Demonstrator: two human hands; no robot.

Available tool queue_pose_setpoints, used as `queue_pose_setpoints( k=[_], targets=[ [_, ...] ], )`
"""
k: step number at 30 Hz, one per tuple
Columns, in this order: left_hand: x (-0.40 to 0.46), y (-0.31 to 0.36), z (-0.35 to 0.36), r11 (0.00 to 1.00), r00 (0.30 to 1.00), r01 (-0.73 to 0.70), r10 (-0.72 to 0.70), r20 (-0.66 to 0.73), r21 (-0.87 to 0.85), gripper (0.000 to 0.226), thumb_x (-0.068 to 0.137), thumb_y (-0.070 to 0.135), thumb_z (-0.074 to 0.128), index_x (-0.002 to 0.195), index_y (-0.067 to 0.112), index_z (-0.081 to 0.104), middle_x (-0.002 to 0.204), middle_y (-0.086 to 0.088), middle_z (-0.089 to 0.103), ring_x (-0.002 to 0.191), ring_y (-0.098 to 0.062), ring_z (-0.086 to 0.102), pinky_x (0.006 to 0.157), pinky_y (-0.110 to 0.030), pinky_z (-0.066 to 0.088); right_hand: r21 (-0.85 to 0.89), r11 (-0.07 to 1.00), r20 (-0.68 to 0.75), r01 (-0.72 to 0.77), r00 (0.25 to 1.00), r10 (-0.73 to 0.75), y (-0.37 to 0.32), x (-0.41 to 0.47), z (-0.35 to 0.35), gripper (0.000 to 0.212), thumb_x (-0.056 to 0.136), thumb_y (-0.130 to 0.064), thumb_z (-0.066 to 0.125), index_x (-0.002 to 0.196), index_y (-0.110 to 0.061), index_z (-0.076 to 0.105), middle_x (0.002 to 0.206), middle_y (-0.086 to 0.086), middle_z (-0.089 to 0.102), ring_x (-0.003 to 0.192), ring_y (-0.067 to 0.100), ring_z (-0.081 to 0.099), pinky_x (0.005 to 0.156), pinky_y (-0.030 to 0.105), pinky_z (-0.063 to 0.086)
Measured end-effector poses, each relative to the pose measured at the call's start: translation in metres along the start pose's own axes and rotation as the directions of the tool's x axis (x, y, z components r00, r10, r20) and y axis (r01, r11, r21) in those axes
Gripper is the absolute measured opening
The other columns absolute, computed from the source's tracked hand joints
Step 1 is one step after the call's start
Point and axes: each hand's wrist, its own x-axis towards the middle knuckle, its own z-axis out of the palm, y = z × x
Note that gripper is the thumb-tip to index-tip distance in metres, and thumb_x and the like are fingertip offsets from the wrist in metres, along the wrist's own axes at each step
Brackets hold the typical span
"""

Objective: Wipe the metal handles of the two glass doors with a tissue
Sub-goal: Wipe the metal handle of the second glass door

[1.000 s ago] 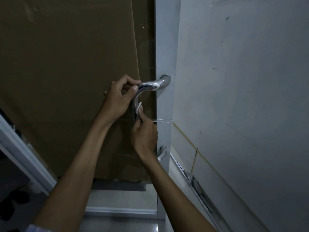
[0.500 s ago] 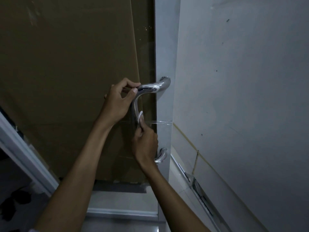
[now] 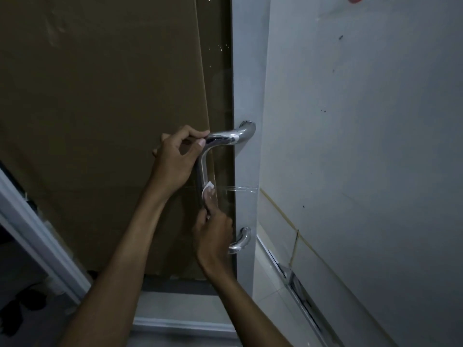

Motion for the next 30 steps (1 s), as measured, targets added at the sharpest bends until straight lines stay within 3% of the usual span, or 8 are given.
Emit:
queue_pose_setpoints(
  k=[6, 8, 12, 15, 18, 21, 26, 30],
  targets=[
    [-0.002, 0.001, -0.002, 0.999, 1.0, -0.003, 0.004, -0.02, 0.051, 0.021, 0.096, 0.046, 0.06, 0.112, 0.046, 0.072, 0.109, 0.026, 0.073, 0.115, -0.015, 0.061, 0.111, -0.059, 0.04, -0.032, 0.999, 0.017, -0.002, 1.0, 0.002, 0.004, 0.002, 0.002, 0.049, 0.108, -0.018, 0.048, 0.153, -0.036, 0.048, 0.103, -0.001, 0.076, 0.084, 0.015, 0.071, 0.075, 0.014, 0.044],
    [-0.004, 0.002, -0.002, 0.999, 1.0, -0.005, 0.006, -0.027, 0.051, 0.022, 0.095, 0.047, 0.06, 0.113, 0.046, 0.072, 0.108, 0.025, 0.072, 0.114, -0.014, 0.059, 0.111, -0.059, 0.04, -0.062, 0.998, 0.021, 0.002, 1.0, -0.001, 0.008, 0.002, -0.002, 0.048, 0.108, -0.02, 0.048, 0.152, -0.038, 0.049, 0.091, -0.005, 0.073, 0.074, 0.01, 0.067, 0.068, 0.014, 0.043],
    [-0.007, 0.006, 0.0, 0.998, 1.0, 0.021, -0.02, -0.023, 0.055, 0.023, 0.094, 0.049, 0.058, 0.113, 0.047, 0.072, 0.107, 0.026, 0.072, 0.114, -0.01, 0.058, 0.113, -0.058, 0.039, -0.071, 0.995, -0.026, -0.066, 0.998, 0.064, 0.01, 0.014, 0.0, 0.045, 0.108, -0.018, 0.05, 0.149, -0.034, 0.054, 0.105, 0.0, 0.077, 0.081, 0.008, 0.067, 0.066, 0.023, 0.051],
    [-0.008, 0.008, -0.002, 0.998, 1.0, 0.009, -0.007, -0.021, 0.069, 0.021, 0.094, 0.049, 0.057, 0.11, 0.049, 0.071, 0.107, 0.036, 0.067, 0.113, -0.008, 0.056, 0.112, -0.06, 0.038, 0.002, 1.0, 0.007, -0.024, 1.0, 0.024, 0.012, 0.0, 0.001, 0.048, 0.107, -0.015, 0.052, 0.15, -0.036, 0.049, 0.094, -0.002, 0.076, 0.072, 0.01, 0.068, 0.063, 0.026, 0.055],
    [-0.011, 0.012, 0.0, 0.997, 1.0, 0.018, -0.017, -0.016, 0.075, 0.02, 0.096, 0.041, 0.059, 0.111, 0.048, 0.07, 0.104, 0.047, 0.06, 0.112, -0.01, 0.055, 0.112, -0.06, 0.039, -0.002, 0.995, -0.03, -0.101, 0.994, 0.101, 0.02, 0.007, 0.002, 0.042, 0.106, -0.014, 0.053, 0.145, -0.03, 0.057, 0.099, -0.003, 0.077, 0.072, 0.002, 0.062, 0.063, 0.016, 0.05],
    [-0.01, 0.01, 0.001, 0.998, 1.0, 0.001, 0.001, -0.029, 0.07, 0.021, 0.096, 0.043, 0.058, 0.112, 0.049, 0.07, 0.108, 0.039, 0.067, 0.112, -0.011, 0.057, 0.111, -0.059, 0.04, 0.043, 0.995, 0.021, -0.088, 0.996, 0.087, 0.019, -0.005, 0.002, 0.04, 0.109, -0.02, 0.05, 0.147, -0.033, 0.054, 0.085, -0.026, 0.066, 0.071, -0.008, 0.063, 0.065, 0.006, 0.046],
    [-0.012, 0.01, 0.001, 0.998, 0.999, 0.009, -0.007, -0.035, 0.056, 0.021, 0.095, 0.043, 0.062, 0.114, 0.048, 0.071, 0.111, 0.026, 0.072, 0.112, -0.016, 0.061, 0.114, -0.054, 0.038, -0.018, 0.991, -0.021, -0.135, 0.991, 0.134, 0.021, 0.007, 0.003, 0.036, 0.108, -0.02, 0.051, 0.14, -0.028, 0.064, 0.093, -0.01, 0.072, 0.071, -0.004, 0.062, 0.065, 0.009, 0.046],
    [-0.016, 0.017, 0.001, 0.997, 0.999, 0.005, -0.002, -0.04, 0.079, 0.022, 0.091, 0.044, 0.07, 0.112, 0.041, 0.072, 0.105, 0.045, 0.061, 0.109, -0.011, 0.054, 0.11, -0.061, 0.039, 0.125, 0.976, 0.059, -0.176, 0.984, 0.17, 0.014, -0.014, -0.004, 0.034, 0.111, -0.037, 0.046, 0.122, -0.02, 0.073, 0.079, -0.011, 0.071, 0.07, -0.006, 0.065, 0.069, 0.006, 0.044]
  ],
)
